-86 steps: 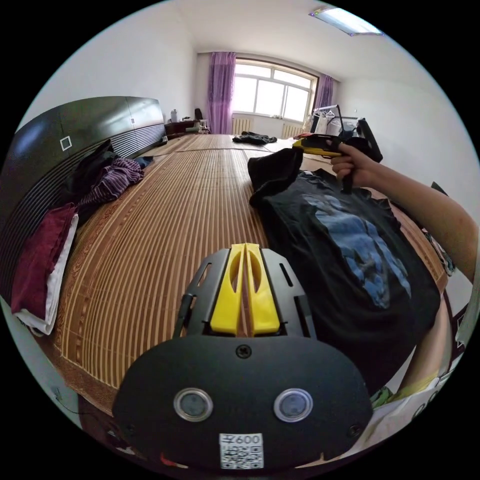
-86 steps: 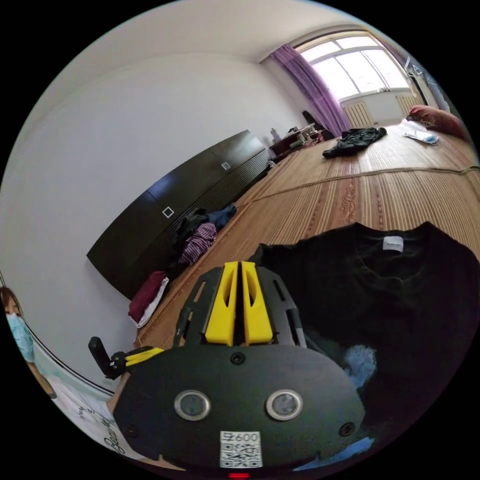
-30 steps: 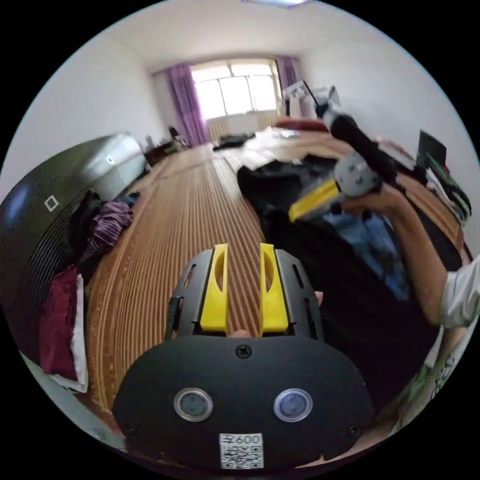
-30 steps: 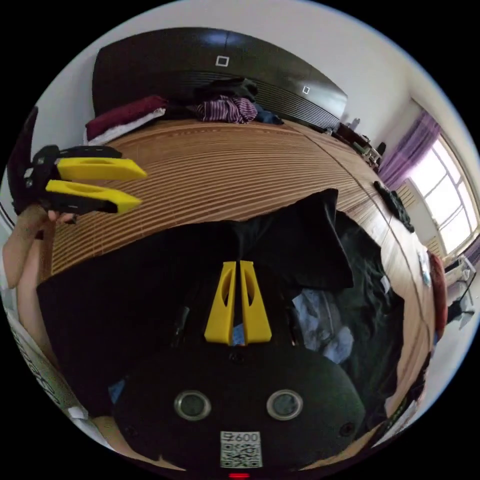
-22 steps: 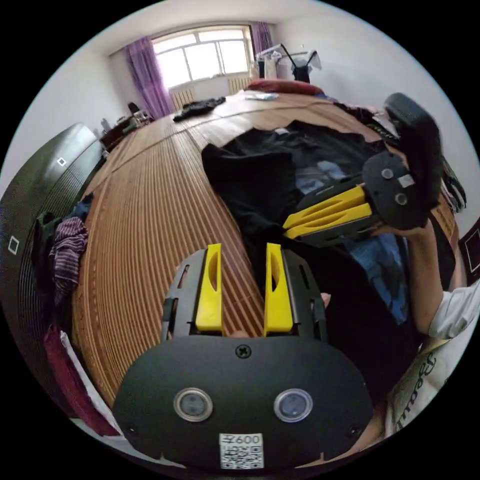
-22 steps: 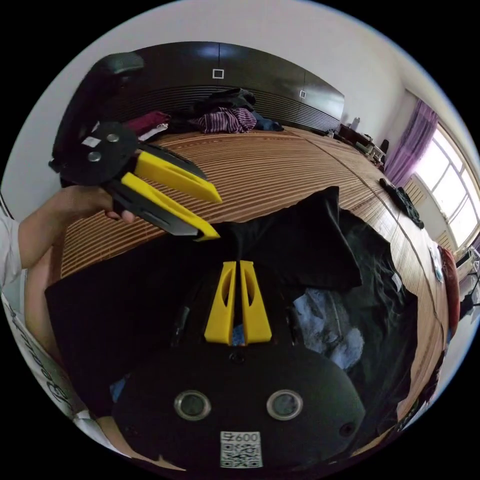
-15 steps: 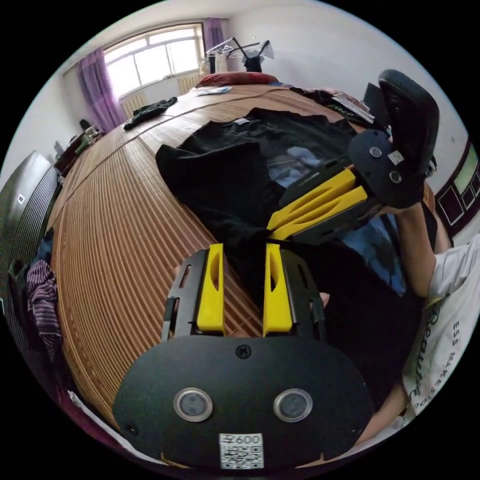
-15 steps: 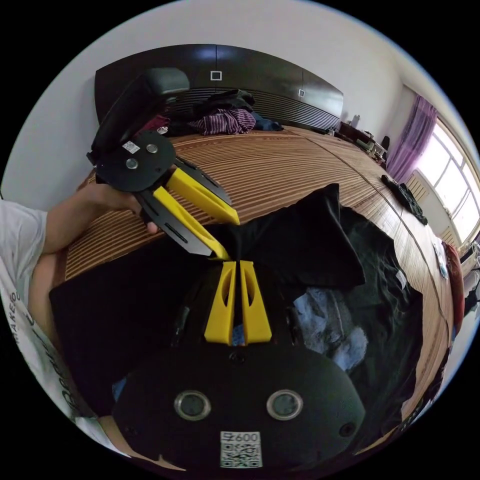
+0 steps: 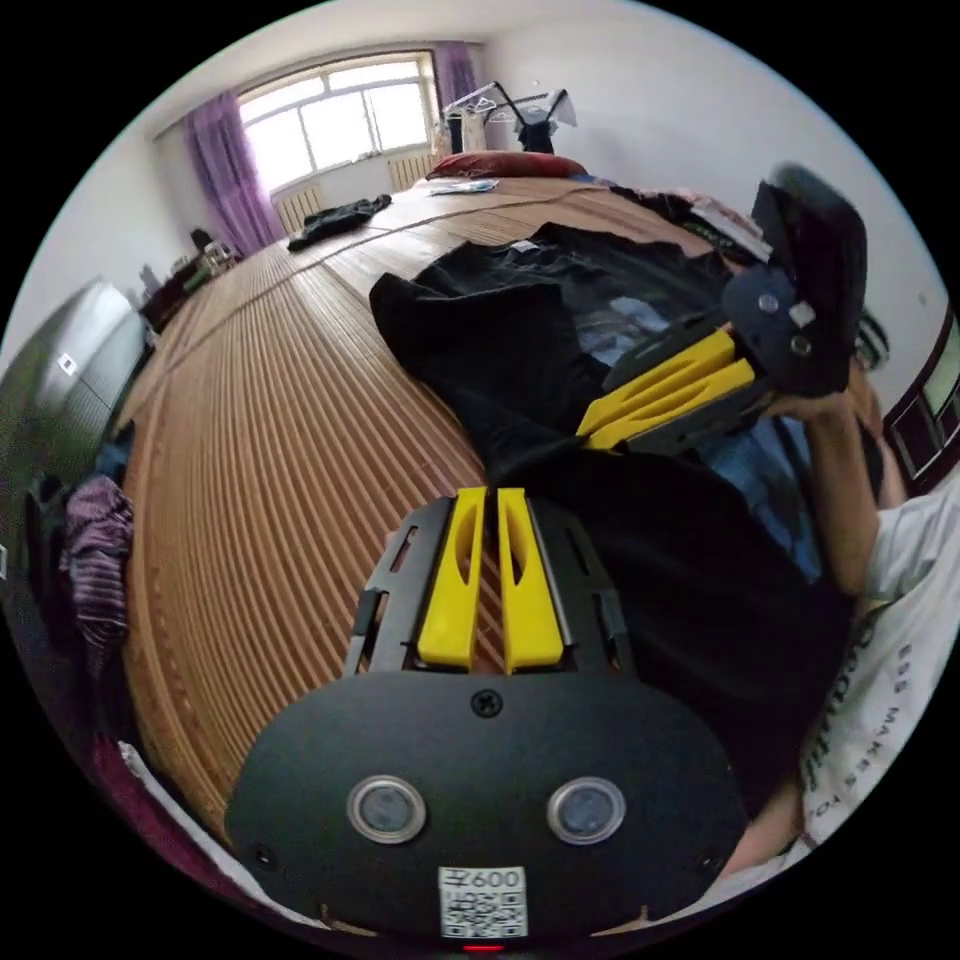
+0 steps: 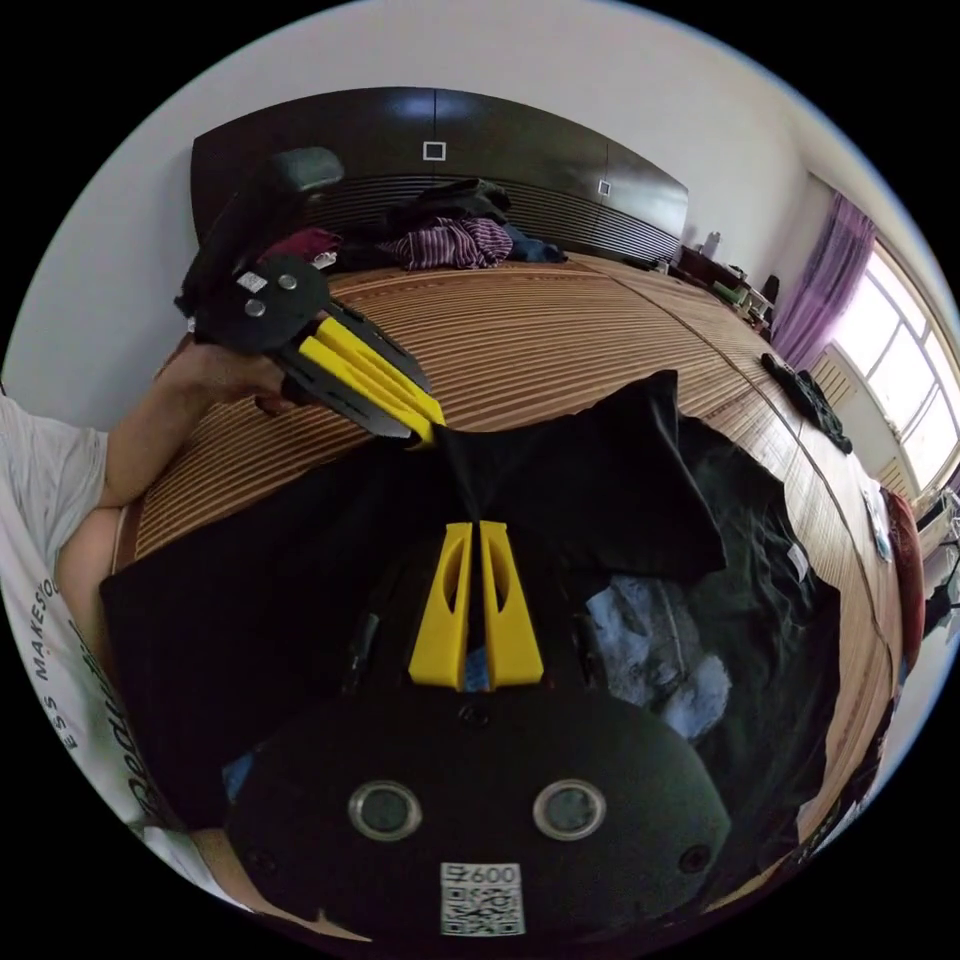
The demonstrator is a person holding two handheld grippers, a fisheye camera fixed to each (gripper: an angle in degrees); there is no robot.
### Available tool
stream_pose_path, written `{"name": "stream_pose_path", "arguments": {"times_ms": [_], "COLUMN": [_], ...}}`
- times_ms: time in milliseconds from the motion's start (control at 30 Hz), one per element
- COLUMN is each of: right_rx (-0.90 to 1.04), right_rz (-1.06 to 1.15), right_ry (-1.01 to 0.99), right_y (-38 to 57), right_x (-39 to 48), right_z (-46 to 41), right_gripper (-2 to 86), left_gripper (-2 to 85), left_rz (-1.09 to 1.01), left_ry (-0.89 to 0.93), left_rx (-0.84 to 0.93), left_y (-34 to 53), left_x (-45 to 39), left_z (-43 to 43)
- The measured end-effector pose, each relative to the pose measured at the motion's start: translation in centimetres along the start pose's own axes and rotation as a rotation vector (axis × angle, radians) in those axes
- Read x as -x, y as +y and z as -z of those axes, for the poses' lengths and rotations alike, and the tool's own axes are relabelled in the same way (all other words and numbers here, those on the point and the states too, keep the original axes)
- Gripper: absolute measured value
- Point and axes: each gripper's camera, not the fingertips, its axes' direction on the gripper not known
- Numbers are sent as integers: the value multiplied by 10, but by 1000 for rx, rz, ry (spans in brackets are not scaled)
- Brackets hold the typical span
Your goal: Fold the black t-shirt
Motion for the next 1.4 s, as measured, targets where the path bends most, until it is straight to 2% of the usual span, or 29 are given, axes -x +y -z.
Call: {"name": "stream_pose_path", "arguments": {"times_ms": [100,200,300,433,633,733,833,900,1067,1233,1400], "right_rx": [0,-6,-21,-8,9,14,7,0,-6,-8,-8], "right_rz": [10,11,5,22,67,81,65,57,56,56,61], "right_ry": [9,-2,-30,-4,47,63,48,35,30,29,36], "right_y": [4,9,15,14,13,15,17,19,22,23,21], "right_x": [-3,-11,-19,-18,-14,-14,-20,-25,-30,-32,-30], "right_z": [0,3,6,2,0,-2,-2,-2,-2,-3,-4], "right_gripper": [-9,-9,-9,-9,-9,-9,-9,-9,-9,-9,-9], "left_gripper": [12,9,8,9,22,40,62,69,72,57,31], "left_rz": [70,80,71,76,114,92,10,-77,-187,-212,-194], "left_ry": [190,303,190,187,280,226,143,39,-150,-101,-131], "left_rx": [-13,-85,34,46,33,14,-82,-144,-53,-46,-55], "left_y": [-21,-49,-86,-118,-141,-144,-149,-150,-162,-161,-158], "left_x": [62,80,74,69,90,74,27,-25,-91,-90,-60], "left_z": [59,113,135,164,171,184,191,171,83,17,-56]}}
